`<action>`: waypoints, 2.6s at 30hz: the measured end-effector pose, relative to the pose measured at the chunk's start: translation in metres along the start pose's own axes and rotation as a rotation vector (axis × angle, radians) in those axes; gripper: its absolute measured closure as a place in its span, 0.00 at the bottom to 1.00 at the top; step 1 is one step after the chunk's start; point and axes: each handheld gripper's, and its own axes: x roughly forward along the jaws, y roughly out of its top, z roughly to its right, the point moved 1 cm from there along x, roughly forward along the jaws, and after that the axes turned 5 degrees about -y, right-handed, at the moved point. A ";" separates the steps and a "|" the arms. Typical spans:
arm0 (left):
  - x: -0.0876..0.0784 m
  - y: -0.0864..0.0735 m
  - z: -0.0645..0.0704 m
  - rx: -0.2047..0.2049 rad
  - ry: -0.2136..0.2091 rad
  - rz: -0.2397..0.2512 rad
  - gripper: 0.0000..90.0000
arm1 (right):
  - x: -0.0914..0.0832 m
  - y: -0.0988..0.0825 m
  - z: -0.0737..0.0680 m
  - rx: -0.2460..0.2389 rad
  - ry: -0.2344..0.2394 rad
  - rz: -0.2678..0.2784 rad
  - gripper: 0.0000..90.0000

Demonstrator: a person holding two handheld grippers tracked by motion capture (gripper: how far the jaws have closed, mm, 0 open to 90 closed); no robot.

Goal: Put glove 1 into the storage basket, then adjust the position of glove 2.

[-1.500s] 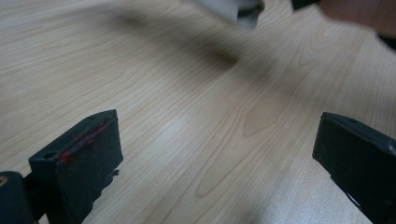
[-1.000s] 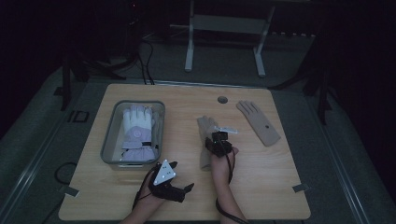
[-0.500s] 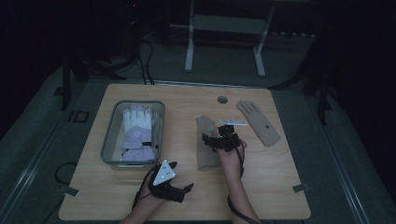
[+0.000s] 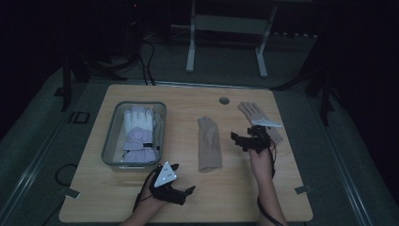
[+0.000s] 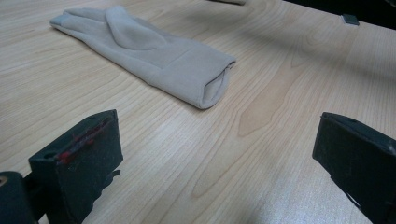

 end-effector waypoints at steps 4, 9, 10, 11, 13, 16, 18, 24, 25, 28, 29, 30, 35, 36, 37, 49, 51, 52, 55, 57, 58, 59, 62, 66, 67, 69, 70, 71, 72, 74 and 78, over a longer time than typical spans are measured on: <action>0.000 0.000 0.000 0.000 -0.006 0.000 0.02 | -0.007 -0.004 0.022 -0.033 0.011 -0.024 0.18; 0.000 0.000 -0.001 -0.011 -0.008 -0.002 0.02 | -0.018 -0.008 0.050 -0.015 0.036 -0.068 0.16; 0.000 0.000 -0.001 -0.013 -0.007 -0.002 0.02 | -0.020 -0.009 0.056 0.008 0.050 -0.068 0.16; 0.000 0.000 -0.001 -0.013 -0.006 -0.003 0.02 | -0.023 -0.010 0.060 0.015 0.042 -0.069 0.15; 0.000 0.000 -0.002 -0.014 -0.005 -0.003 0.02 | -0.027 -0.010 0.066 0.001 0.054 -0.074 0.12; 0.000 0.000 -0.002 -0.018 -0.004 -0.002 0.02 | -0.032 -0.009 0.069 -0.063 0.021 -0.069 0.12; 0.000 0.000 -0.002 -0.017 -0.005 -0.001 0.02 | -0.035 -0.006 0.071 -0.115 -0.004 -0.070 0.14; 0.000 0.000 -0.002 -0.018 -0.004 0.005 0.02 | -0.036 0.007 0.088 -0.161 -0.056 -0.078 0.22; -0.001 0.000 -0.002 -0.019 -0.004 0.005 0.02 | -0.035 0.009 0.092 -0.164 -0.066 -0.071 0.24; -0.001 0.000 -0.003 -0.027 -0.006 0.005 0.02 | -0.030 0.014 0.101 -0.183 -0.096 -0.101 0.26; -0.001 0.000 -0.004 -0.030 -0.009 0.004 0.02 | -0.028 0.016 0.104 -0.177 -0.098 -0.107 0.26; -0.001 0.000 -0.004 -0.034 -0.011 0.005 0.02 | -0.027 0.018 0.107 -0.174 -0.112 -0.107 0.27; -0.001 0.000 -0.003 -0.025 -0.014 0.004 0.02 | -0.020 0.025 0.118 -0.148 -0.136 -0.099 0.35; -0.001 0.000 -0.003 -0.024 -0.014 0.003 0.02 | -0.018 0.027 0.120 -0.150 -0.136 -0.098 0.36; -0.001 0.000 -0.003 -0.024 -0.016 0.001 0.02 | -0.016 0.029 0.121 -0.150 -0.134 -0.094 0.37; -0.001 0.000 -0.003 -0.028 -0.013 0.008 0.02 | 0.029 0.036 0.127 -0.172 -0.156 -0.126 0.46; -0.001 0.000 -0.003 -0.031 -0.014 0.009 0.02 | 0.041 0.035 0.131 -0.149 -0.180 -0.162 0.46; -0.001 -0.001 -0.003 -0.032 -0.013 0.009 0.02 | 0.046 0.034 0.132 -0.139 -0.187 -0.172 0.46; -0.002 -0.001 -0.004 -0.035 -0.016 0.010 0.02 | 0.058 0.033 0.134 -0.127 -0.188 -0.186 0.46; -0.002 -0.001 -0.004 -0.040 -0.015 0.008 0.02 | 0.064 0.034 0.135 -0.135 -0.189 -0.187 0.45; -0.002 -0.001 -0.004 -0.040 -0.017 0.009 0.02 | 0.067 0.035 0.135 -0.129 -0.190 -0.186 0.45; -0.002 -0.001 -0.004 -0.040 -0.016 0.009 0.02 | 0.070 0.035 0.136 -0.128 -0.188 -0.187 0.45; -0.002 -0.001 -0.004 -0.039 -0.017 0.009 0.02 | 0.074 0.036 0.136 -0.144 -0.185 -0.195 0.45; -0.002 -0.001 -0.004 -0.038 -0.018 0.008 0.02 | 0.088 0.028 0.138 -0.166 -0.189 -0.248 0.48; -0.002 -0.001 -0.004 -0.040 -0.020 0.008 0.02 | 0.087 0.028 0.140 -0.124 -0.173 -0.250 0.49; -0.003 -0.001 -0.004 -0.041 -0.020 0.011 0.02 | 0.087 0.026 0.143 -0.099 -0.158 -0.240 0.55; -0.003 -0.001 -0.004 -0.042 -0.022 0.009 0.02 | 0.086 0.025 0.142 -0.115 -0.160 -0.239 0.59; -0.003 -0.001 -0.004 -0.043 -0.023 0.009 0.02 | 0.086 0.026 0.140 -0.118 -0.163 -0.243 0.66; -0.003 -0.001 -0.004 -0.043 -0.022 0.008 0.02 | 0.085 0.026 0.138 -0.126 -0.162 -0.250 0.72; -0.002 -0.001 -0.004 -0.043 -0.023 0.004 0.02 | 0.086 0.026 0.134 -0.142 -0.172 -0.260 0.81; -0.002 -0.001 -0.004 -0.040 -0.021 0.006 0.02 | 0.085 0.028 0.127 -0.105 -0.211 -0.279 0.88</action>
